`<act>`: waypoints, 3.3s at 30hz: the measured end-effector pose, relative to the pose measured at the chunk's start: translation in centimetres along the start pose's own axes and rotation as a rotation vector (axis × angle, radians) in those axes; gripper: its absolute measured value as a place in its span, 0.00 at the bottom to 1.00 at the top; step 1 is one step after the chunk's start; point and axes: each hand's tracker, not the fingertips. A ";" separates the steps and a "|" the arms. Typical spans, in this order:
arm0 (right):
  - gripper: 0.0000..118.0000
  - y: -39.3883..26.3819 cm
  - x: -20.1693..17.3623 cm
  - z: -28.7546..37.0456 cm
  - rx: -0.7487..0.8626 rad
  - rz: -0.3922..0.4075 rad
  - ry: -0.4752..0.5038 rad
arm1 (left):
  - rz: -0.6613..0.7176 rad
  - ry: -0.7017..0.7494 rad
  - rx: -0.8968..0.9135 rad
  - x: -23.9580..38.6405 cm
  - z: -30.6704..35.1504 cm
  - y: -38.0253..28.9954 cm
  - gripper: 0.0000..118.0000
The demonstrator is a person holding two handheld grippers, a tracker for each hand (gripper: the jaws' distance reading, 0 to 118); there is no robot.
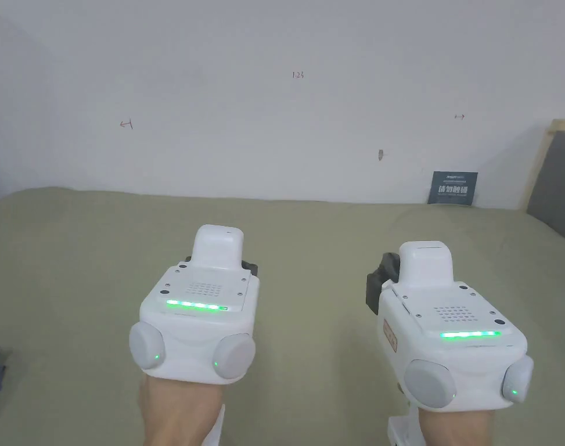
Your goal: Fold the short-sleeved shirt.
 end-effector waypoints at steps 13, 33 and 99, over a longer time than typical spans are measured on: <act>1.00 -0.2 1.0 1.4 0.068 -0.009 -0.069 | 0.026 0.021 0.016 -0.6 0.4 -0.4 1.00; 1.00 0.3 0.4 2.0 0.079 0.002 -0.060 | 0.045 0.009 0.031 -0.7 1.5 -0.3 1.00; 1.00 2.1 0.2 2.7 -0.043 -0.061 -0.104 | 0.075 -0.034 -0.024 -1.4 3.1 0.6 1.00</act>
